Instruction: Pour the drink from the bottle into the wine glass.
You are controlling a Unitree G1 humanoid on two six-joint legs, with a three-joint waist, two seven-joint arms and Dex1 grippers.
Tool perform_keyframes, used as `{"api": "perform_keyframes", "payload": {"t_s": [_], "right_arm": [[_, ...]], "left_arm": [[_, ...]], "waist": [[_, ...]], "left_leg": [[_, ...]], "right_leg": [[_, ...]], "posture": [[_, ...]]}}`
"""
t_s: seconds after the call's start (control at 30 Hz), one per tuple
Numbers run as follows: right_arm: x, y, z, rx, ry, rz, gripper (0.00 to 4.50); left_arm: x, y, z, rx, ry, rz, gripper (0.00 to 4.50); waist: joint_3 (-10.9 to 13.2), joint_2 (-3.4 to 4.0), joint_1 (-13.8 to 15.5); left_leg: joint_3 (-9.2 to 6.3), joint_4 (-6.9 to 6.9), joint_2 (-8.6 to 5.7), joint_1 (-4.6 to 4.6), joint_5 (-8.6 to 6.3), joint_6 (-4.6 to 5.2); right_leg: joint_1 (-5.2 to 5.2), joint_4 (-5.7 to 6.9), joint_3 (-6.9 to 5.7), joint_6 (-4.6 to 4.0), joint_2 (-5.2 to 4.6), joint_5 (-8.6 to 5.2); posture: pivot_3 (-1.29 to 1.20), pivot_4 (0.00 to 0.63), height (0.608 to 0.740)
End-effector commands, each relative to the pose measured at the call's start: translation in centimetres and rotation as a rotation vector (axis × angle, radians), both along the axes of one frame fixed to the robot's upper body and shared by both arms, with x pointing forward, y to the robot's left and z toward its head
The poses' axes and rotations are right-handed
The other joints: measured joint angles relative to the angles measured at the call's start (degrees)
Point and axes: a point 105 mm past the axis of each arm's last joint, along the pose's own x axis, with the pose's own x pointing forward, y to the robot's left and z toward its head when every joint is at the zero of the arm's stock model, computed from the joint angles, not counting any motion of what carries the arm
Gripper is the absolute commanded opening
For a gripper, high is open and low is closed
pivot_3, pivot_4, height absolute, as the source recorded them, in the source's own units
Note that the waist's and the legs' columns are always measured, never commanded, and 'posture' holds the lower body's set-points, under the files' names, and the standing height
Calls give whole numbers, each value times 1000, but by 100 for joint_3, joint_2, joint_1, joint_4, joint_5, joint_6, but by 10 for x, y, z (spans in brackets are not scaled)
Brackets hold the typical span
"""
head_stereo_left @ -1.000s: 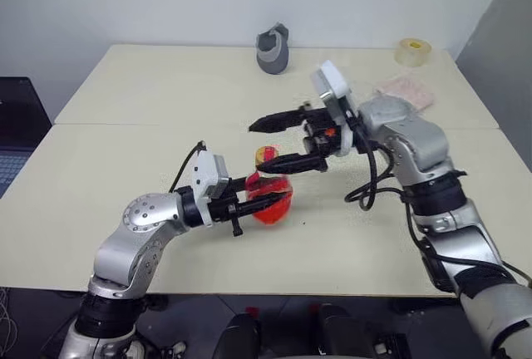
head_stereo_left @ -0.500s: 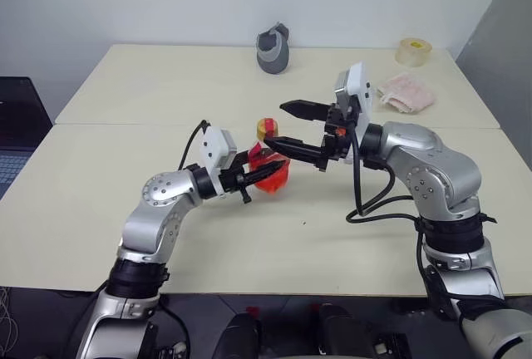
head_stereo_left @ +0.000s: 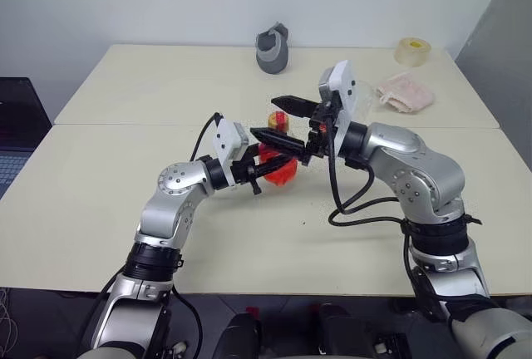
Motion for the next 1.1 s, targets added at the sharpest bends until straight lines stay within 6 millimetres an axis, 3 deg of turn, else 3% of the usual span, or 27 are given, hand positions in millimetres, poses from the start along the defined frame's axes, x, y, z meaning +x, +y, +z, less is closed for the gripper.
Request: {"api": "perform_keyframes", "payload": {"t_s": [0.03,0.17,0.2,0.5,0.77,0.93,1.1], "right_arm": [[-4,4,18,36,-58,21,2767],[-5,7,20,58,-47,39,1302],[-5,7,21,60,-48,42,1197],[-14,14,18,26,-65,146,1207],[-27,17,12,-115,-186,527,1207],[-23,15,9,-153,-184,599,1207],[-21,5,10,-131,-133,581,2893]], "left_arm": [[-9,0,9,-8,-50,-14,1282],[-12,2,6,-5,-39,-4,1282],[-13,2,6,-6,-38,-2,1282],[-23,3,4,-9,-24,-1,1282],[-77,-1,-7,23,51,-156,1282],[-85,2,-7,23,67,-155,1282],[-78,7,-7,25,64,-110,1282]], "waist": [[0,0,-13],[0,0,-25],[0,0,-28],[0,0,-32],[1,2,-120],[2,3,-112],[2,3,-83]], "left_leg": [[0,0,0,0,0,0],[-2,-1,1,-1,0,1],[-2,-1,1,0,-2,3],[-2,-1,1,0,-9,17],[-1,-5,5,4,-12,21],[-3,-1,6,4,-12,21],[-5,-1,6,1,-11,20]], "right_leg": [[0,0,1,0,0,0],[-1,1,-1,0,1,0],[-1,1,-1,0,1,0],[-1,0,0,0,1,0],[0,-1,1,0,3,0],[2,1,-1,0,3,0],[3,-4,-2,0,-4,0]], "posture": [[0,150,740],[0,150,740],[0,150,740],[0,150,740],[0,150,740],[0,150,740],[0,150,740]]}}
